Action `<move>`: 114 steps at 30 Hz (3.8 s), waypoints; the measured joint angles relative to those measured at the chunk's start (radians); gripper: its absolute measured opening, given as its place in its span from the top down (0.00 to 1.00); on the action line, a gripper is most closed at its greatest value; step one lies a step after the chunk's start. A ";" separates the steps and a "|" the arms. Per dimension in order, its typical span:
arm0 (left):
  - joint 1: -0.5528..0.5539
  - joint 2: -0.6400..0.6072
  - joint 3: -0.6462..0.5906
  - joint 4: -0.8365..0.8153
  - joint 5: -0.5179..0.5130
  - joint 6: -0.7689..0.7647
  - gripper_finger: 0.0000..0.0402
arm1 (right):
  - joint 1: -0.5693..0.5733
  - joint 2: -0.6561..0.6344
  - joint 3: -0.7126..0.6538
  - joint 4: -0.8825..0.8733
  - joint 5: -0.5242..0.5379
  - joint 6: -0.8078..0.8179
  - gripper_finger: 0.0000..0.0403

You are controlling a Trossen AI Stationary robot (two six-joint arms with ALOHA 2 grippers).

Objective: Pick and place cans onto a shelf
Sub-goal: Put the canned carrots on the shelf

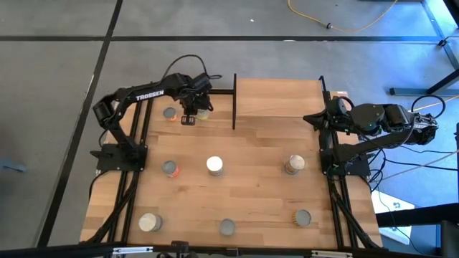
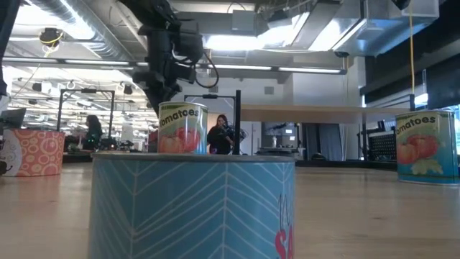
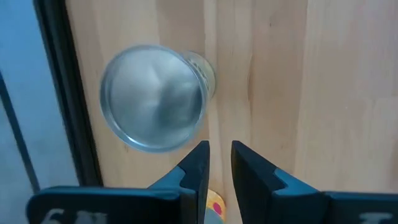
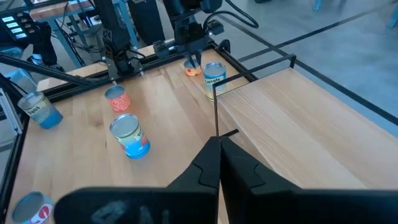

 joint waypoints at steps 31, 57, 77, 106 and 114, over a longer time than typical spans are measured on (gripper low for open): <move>0.001 0.001 -0.063 0.133 -0.030 0.021 0.85 | 0.000 0.000 -0.001 -0.001 -0.002 0.002 0.98; -0.070 0.056 -0.061 0.129 -0.160 0.008 1.00 | 0.000 0.000 -0.001 0.000 -0.001 0.005 0.98; -0.114 0.027 0.632 -0.220 -0.239 -0.061 1.00 | 0.000 0.000 -0.001 0.000 -0.003 0.001 0.98; -0.209 0.359 0.992 -0.093 -0.142 0.070 1.00 | 0.000 0.000 -0.001 -0.001 0.000 -0.006 0.98; -0.209 0.387 0.992 -0.185 -0.049 0.064 1.00 | 0.000 0.000 -0.001 -0.001 0.000 -0.006 0.98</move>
